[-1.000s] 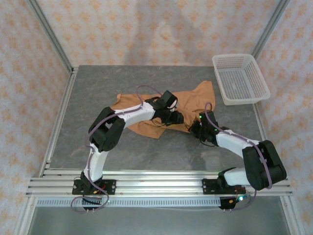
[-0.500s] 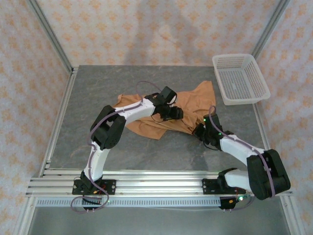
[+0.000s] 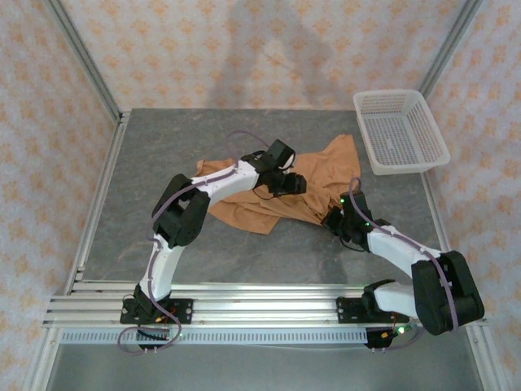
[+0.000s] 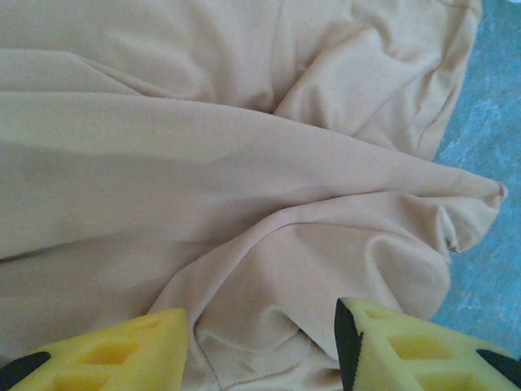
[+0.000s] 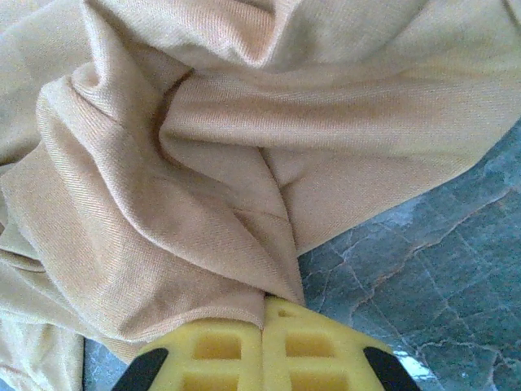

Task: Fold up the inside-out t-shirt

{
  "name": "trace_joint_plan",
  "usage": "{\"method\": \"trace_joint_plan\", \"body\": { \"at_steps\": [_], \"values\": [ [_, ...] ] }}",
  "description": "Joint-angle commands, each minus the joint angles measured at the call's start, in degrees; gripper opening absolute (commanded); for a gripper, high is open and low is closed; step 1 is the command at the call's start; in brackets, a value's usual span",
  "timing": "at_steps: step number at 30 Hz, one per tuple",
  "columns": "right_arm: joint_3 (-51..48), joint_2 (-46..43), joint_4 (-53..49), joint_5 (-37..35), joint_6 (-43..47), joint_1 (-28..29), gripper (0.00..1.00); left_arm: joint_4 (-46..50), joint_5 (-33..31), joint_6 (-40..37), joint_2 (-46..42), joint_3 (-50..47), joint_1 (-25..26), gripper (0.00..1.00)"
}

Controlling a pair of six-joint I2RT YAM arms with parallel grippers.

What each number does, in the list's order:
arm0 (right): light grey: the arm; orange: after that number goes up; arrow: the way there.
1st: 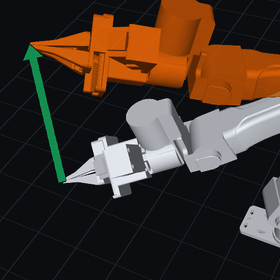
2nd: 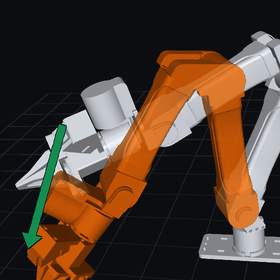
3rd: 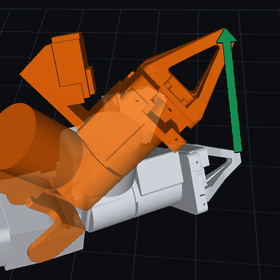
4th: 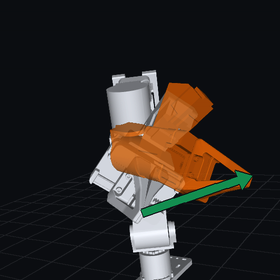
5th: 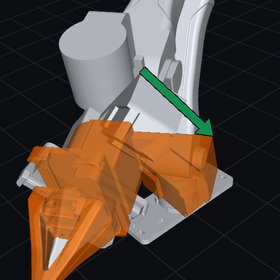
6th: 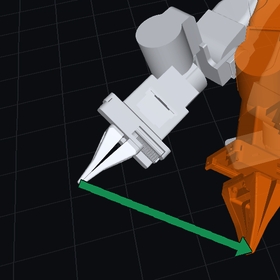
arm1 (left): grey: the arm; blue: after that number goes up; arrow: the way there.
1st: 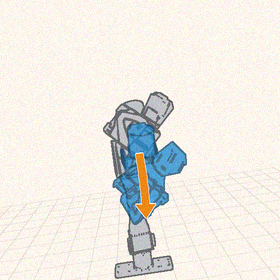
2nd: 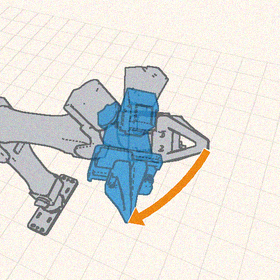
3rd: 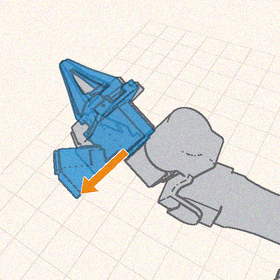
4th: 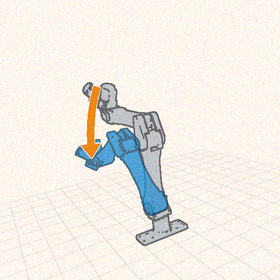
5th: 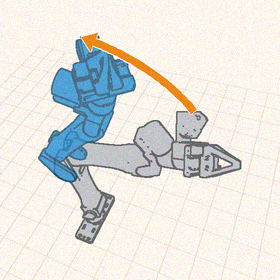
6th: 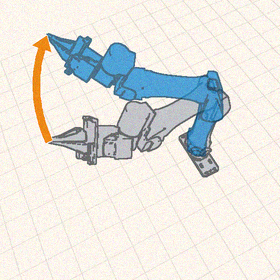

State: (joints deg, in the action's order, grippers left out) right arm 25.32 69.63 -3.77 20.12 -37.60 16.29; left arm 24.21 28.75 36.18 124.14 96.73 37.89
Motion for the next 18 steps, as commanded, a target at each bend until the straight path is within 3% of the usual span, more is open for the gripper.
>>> {"method": "trace_joint_plan", "body": {
  "at_steps": [1, 6, 10, 12, 13, 18],
  "values": [
    [-0.60, -0.82, -0.13, 0.20, 0.31, -0.29, 0.00, 0.73, 0.43, 0.36, 2.95, 2.66, 0.69, 0.49],
    [-1.13, -1.09, 0.58, 1.02, -0.32, -0.28, 0.00, 0.63, -0.80, 0.25, 3.73, 4.07, 0.89, 0.32],
    [-1.24, -1.37, 0.47, 1.06, -0.45, -0.38, 0.00, 1.05, 0.00, 0.12, 3.93, 4.31, 0.92, 0.24],
    [-1.15, -1.47, 0.44, 1.14, -0.54, -0.58, 0.00, 0.28, 0.72, 0.20, 3.54, 3.57, 0.87, 0.04],
    [-1.11, -1.51, 0.43, 1.08, -0.61, -0.72, 0.00, 0.08, 0.98, 0.26, 3.33, 3.32, 0.87, 0.00],
    [-0.67, -1.54, -1.13, 0.29, 0.18, -1.74, 0.00, 0.78, 1.07, -0.45, 0.43, 3.44, 0.92, 0.00]
  ]
}}
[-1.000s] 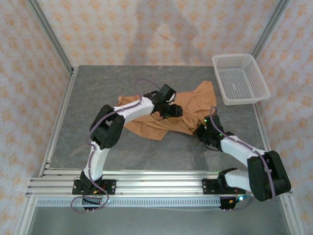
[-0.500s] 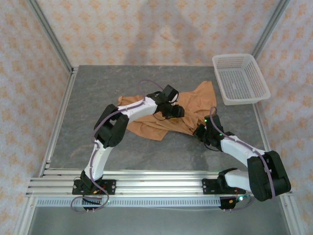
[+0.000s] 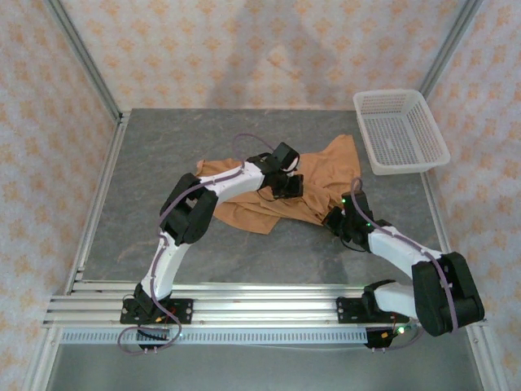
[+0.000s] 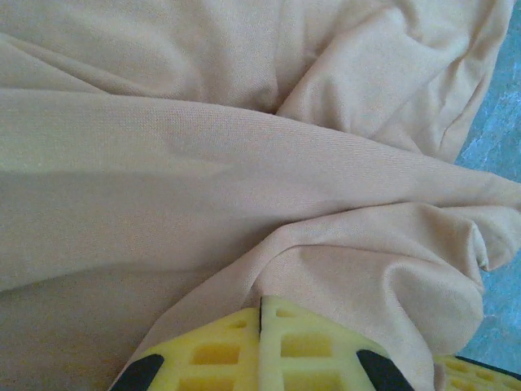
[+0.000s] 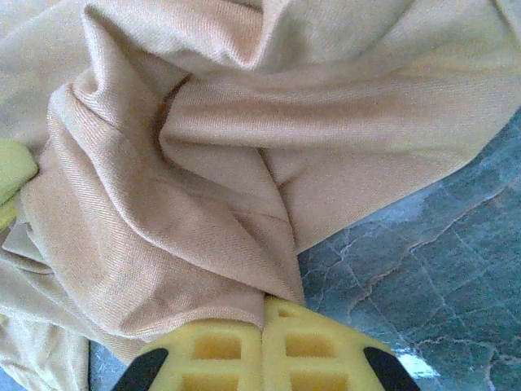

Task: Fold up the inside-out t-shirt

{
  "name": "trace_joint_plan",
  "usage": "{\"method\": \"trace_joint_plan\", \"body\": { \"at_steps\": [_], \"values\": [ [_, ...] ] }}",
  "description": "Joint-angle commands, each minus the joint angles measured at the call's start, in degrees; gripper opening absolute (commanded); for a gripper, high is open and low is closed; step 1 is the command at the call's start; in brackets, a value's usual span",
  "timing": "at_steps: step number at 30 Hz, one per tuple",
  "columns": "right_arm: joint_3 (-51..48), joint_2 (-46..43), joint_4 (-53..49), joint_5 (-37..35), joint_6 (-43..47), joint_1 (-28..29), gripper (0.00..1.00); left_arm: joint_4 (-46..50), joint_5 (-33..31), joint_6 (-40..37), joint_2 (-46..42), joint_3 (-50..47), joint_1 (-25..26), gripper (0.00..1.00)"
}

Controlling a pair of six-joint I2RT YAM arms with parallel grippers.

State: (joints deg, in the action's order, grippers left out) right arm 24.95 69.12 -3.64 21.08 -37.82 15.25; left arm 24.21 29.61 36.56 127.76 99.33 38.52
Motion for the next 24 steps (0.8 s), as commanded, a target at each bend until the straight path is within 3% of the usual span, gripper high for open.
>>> {"method": "trace_joint_plan", "body": {
  "at_steps": [1, 7, 11, 19, 21, 24],
  "values": [
    [-0.04, -1.01, -1.82, -0.89, 0.78, -0.93, 0.00, 0.97, -0.02, -0.94, -3.91, 0.95, 0.17, 0.00],
    [3.51, -1.01, -9.80, -7.95, 2.01, -2.03, 0.00, 2.48, -1.08, -0.23, -8.63, 1.66, 0.22, 0.00],
    [5.07, -1.01, -9.84, -7.34, 3.16, -1.98, 0.01, 1.83, -2.40, 0.77, -12.55, 1.12, 0.32, 0.00],
    [9.68, -5.77, -15.55, -3.42, 2.45, -1.89, 0.28, 1.40, -1.23, 1.84, -11.22, 2.18, 1.29, 0.00],
    [10.70, -7.92, -16.64, -2.62, 0.85, -1.66, 0.27, 1.02, -0.87, 2.18, -10.32, 1.80, 1.46, 0.00],
    [11.15, -9.18, -14.52, -0.53, -1.90, -0.61, 0.16, 0.84, -1.03, 2.29, -9.70, 1.36, 1.51, 0.00]
  ]
}}
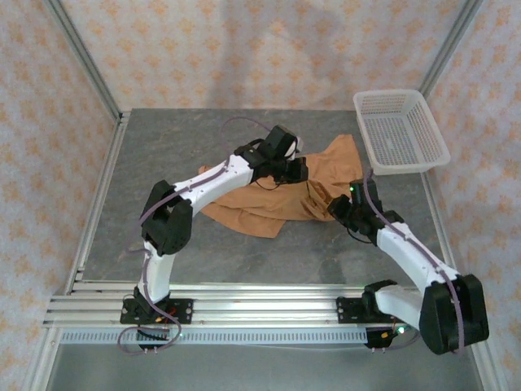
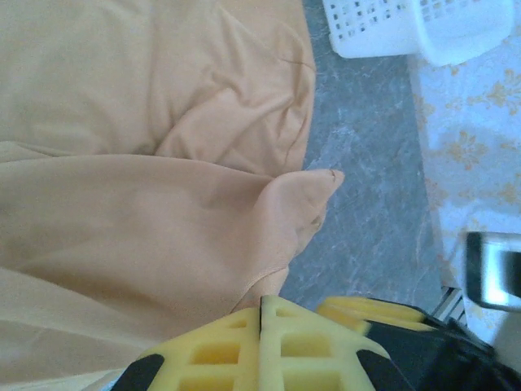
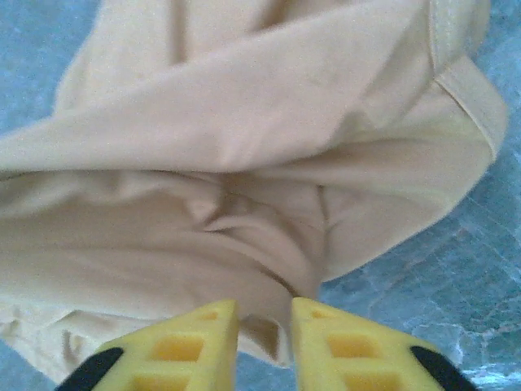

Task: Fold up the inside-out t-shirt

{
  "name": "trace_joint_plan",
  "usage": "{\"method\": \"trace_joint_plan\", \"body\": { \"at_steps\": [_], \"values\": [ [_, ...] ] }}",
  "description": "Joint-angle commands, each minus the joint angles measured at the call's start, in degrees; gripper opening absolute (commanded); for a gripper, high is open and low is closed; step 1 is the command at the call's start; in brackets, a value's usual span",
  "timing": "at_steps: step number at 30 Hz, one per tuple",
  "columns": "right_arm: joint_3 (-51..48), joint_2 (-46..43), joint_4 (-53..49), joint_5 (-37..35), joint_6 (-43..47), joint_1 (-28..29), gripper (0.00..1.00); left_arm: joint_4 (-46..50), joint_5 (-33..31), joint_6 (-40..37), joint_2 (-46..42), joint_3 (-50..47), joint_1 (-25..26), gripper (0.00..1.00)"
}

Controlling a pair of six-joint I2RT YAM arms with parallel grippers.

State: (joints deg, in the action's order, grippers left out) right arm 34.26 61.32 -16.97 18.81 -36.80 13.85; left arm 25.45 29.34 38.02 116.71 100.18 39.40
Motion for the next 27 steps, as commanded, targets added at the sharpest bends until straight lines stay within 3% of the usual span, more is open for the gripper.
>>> {"method": "trace_joint_plan", "body": {
  "at_steps": [1, 5, 11, 20, 23, 27],
  "values": [
    [1.95, -1.10, 0.30, 2.34, -4.09, 1.50, 0.11, -0.32, -0.93, 0.75, 1.50, 0.52, 0.58, 0.00],
    [2.52, 3.34, 7.20, 2.61, -7.69, 5.21, 0.04, 0.41, -1.48, 0.34, 1.67, 0.97, 0.59, 0.00],
    [3.94, 12.49, 15.60, 1.58, -11.46, 10.48, 0.03, 1.71, -2.01, -0.22, 2.04, 1.88, 0.43, 0.00],
    [9.75, 19.64, 7.89, -20.83, -7.15, 10.06, 0.02, 2.76, -2.35, -0.75, 1.42, 2.30, 0.42, 0.00],
    [10.83, 20.99, 7.46, -23.22, -6.15, 9.96, 0.03, 2.63, -2.21, -0.67, 1.51, 2.55, 0.42, 0.00],
    [12.37, 23.95, 7.55, -19.61, -6.05, 9.89, 0.05, 2.68, -2.09, -0.62, 1.99, 2.94, 0.42, 0.00]
  ]
}}
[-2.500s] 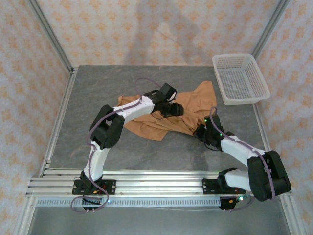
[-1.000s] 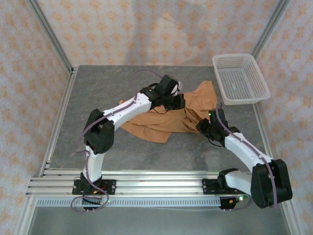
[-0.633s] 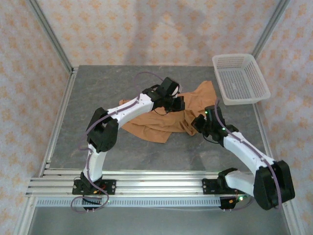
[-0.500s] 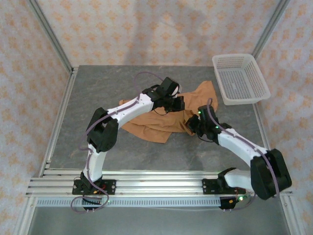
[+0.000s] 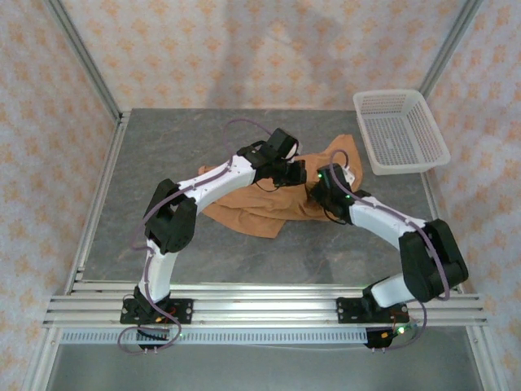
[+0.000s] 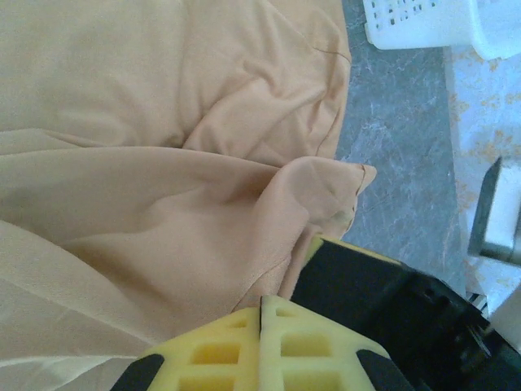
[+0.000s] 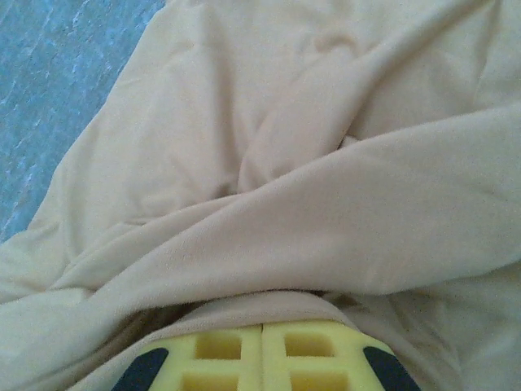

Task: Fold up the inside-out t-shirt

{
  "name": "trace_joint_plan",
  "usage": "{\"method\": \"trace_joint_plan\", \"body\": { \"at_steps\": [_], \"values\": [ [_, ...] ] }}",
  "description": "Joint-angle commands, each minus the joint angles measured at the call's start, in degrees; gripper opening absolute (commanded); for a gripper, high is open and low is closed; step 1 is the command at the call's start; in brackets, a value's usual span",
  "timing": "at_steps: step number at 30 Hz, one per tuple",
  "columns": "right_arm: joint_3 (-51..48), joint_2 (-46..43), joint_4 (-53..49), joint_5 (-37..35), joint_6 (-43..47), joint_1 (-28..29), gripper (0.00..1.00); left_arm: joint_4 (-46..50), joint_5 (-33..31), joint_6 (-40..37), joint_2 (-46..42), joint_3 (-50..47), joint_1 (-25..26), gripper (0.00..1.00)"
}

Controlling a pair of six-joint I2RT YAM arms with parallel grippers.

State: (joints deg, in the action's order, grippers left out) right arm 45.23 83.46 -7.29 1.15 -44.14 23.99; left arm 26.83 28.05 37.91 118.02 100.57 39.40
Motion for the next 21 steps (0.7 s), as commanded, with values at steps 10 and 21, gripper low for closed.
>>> {"method": "trace_joint_plan", "body": {
  "at_steps": [10, 21],
  "values": [
    [-1.37, 0.99, -0.25, 2.35, -2.12, 0.80, 0.48, 2.00, -0.63, -0.82, 2.04, 3.70, 0.25, 0.00],
    [1.11, 10.58, 3.74, 2.97, -5.08, 0.33, 0.22, 1.39, -0.46, -0.56, 1.69, 2.17, 0.02, 0.00]
  ]
}}
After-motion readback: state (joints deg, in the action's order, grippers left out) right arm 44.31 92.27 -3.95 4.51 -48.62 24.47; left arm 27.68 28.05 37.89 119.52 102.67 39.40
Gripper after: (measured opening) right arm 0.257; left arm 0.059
